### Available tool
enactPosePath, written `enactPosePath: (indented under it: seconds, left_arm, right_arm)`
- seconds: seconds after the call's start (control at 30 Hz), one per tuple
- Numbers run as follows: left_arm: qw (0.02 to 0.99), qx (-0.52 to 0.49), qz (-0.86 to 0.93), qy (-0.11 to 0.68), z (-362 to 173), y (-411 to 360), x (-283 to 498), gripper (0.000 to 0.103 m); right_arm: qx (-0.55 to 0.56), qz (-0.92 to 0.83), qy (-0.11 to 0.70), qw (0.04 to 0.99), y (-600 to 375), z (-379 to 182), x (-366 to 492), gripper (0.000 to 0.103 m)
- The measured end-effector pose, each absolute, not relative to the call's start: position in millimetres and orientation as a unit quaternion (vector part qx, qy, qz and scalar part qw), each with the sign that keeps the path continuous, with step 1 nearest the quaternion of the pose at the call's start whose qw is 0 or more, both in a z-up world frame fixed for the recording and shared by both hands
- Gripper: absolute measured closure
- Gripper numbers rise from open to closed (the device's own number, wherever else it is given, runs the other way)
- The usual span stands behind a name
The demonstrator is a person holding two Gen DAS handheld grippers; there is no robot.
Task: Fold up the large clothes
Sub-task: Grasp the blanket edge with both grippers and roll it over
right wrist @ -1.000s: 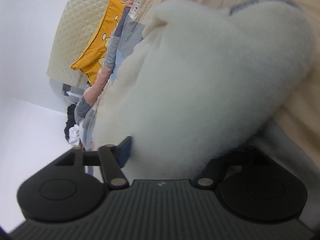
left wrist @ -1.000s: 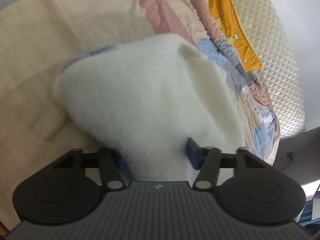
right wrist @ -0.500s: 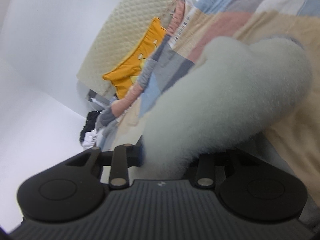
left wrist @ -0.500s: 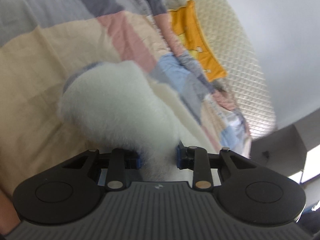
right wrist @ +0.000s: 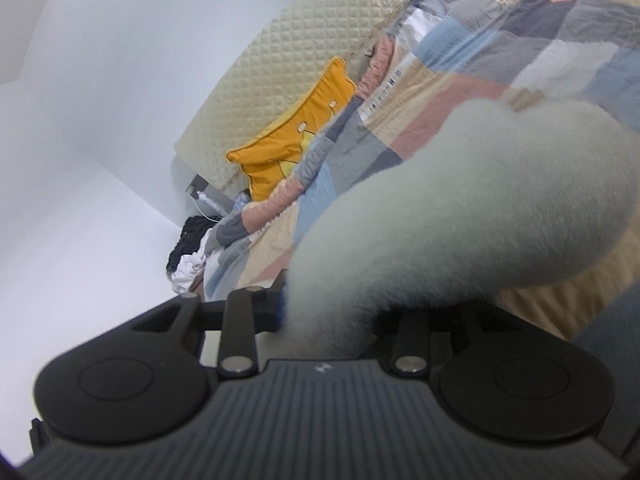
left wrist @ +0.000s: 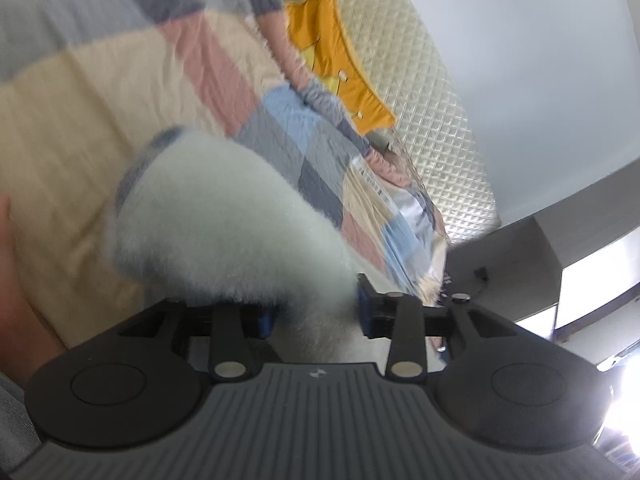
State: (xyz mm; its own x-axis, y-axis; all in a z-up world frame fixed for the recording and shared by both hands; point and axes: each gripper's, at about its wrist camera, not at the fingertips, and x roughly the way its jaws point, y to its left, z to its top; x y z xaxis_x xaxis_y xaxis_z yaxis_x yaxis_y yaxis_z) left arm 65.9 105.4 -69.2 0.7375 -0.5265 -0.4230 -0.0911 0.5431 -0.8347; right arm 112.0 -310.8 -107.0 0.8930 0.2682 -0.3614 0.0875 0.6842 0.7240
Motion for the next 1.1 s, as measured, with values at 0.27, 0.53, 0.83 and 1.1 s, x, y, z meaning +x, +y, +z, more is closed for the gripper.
enactPosePath:
  seconds: [0.27,0.53,0.83,1.1]
  left_arm:
    - [0.809,-0.458,-0.142,0.341,-69,105,77,0.051]
    - [0.808,-0.461,-0.160,0.331,-47,109,130,0.042]
    - [0.803,-0.457,-0.172,0.342,-53,108,205,0.033]
    - [0.801,-0.439,-0.170,0.370,-81,110,269,0.033]
  right_arm:
    - [0.408,0.049,0.236,0.881,-315,-126,111,0.061]
    - [0.429,0.056,0.234,0.871,-316,-112,142,0.052]
    - [0.436,0.068,0.271,0.856,-327,-113,197,0.044]
    - [0.394,0.066,0.318,0.860,-324,-126,245,0.044]
